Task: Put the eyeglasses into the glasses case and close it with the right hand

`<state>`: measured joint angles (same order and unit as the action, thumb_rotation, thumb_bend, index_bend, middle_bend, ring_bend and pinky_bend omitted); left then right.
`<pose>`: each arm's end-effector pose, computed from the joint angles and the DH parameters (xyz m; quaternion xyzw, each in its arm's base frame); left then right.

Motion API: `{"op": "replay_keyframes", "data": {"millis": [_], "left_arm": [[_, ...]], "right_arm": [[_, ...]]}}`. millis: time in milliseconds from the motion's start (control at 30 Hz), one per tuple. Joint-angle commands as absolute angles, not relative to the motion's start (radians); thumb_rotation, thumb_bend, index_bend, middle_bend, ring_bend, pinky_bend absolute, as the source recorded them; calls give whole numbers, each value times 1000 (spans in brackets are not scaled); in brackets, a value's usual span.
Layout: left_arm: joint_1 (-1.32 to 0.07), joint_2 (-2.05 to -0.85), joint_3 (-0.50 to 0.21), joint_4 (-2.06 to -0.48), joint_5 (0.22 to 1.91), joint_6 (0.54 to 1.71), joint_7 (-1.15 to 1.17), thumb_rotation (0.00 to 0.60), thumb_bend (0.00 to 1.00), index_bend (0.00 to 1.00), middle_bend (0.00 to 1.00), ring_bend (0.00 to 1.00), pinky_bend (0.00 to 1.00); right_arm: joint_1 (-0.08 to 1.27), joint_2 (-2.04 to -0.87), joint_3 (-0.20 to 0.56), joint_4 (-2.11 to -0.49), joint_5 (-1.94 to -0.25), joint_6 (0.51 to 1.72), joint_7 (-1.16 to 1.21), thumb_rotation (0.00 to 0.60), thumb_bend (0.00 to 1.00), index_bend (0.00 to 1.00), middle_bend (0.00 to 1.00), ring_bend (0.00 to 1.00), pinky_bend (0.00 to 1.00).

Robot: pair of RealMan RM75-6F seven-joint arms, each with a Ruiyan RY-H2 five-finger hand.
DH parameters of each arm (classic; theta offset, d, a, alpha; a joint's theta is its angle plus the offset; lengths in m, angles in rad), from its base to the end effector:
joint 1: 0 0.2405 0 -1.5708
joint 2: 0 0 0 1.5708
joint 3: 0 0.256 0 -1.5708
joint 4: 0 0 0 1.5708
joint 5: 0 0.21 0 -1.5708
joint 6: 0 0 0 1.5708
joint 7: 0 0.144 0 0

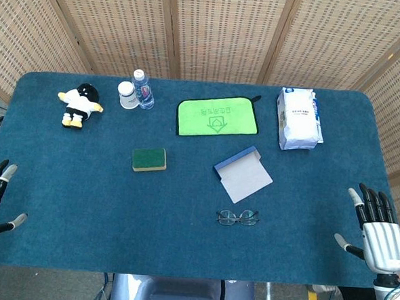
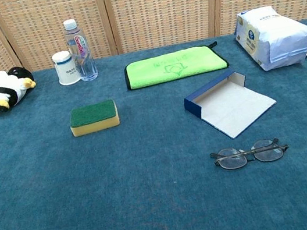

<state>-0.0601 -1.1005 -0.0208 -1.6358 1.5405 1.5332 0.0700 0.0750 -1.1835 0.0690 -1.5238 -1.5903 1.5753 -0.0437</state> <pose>-0.3063 0.1670 0.1630 -0.6096 -0.3611 -0.3758 0.5973 -0.3059 -0.1815 0.1557 0.6066 -0.3197 0.4145 0.5984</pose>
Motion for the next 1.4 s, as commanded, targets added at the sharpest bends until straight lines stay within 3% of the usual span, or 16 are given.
{"op": "replay_keyframes", "data": {"millis": [33,433,600,767,900,1167,1400], "left_arm": [[-60,-1102,-20,-1634,1543,1535,73,600,0,0,0,0,0],[-62,-1113,-21,-1635,1544,1531,92,600,0,0,0,0,0],[-63,-1115,-27,-1635,1546,1539,88,600,0,0,0,0,0],[-66,-1117,-35,-1635,1530,1532,93,600,0,0,0,0,0],[-70,-1119,-43,-1636,1511,1524,97,600,0,0,0,0,0],[-74,-1121,-56,-1635,1480,1512,103,600,0,0,0,0,0],[-79,-1125,-66,-1629,1444,1491,108,600,0,0,0,0,0]], "right_arm": [[75,-1184,69,-1523,-1591,1576,-43,600,0,12,0,0,0],[110,-1198,35,-1523,-1648,1517,-79,600,0,12,0,0,0],[199,-1235,13,-1532,-1721,1393,-163,600,13,40,0,0,0],[312,-1263,30,-1579,-1715,1222,-163,600,194,208,0,0,0],[407,-1307,69,-1593,-1667,1083,-160,600,285,325,0,0,0],[524,-1414,92,-1536,-1612,914,-236,600,370,416,0,0,0],[586,-1492,114,-1489,-1527,816,-309,600,427,418,0,0,0]]}}
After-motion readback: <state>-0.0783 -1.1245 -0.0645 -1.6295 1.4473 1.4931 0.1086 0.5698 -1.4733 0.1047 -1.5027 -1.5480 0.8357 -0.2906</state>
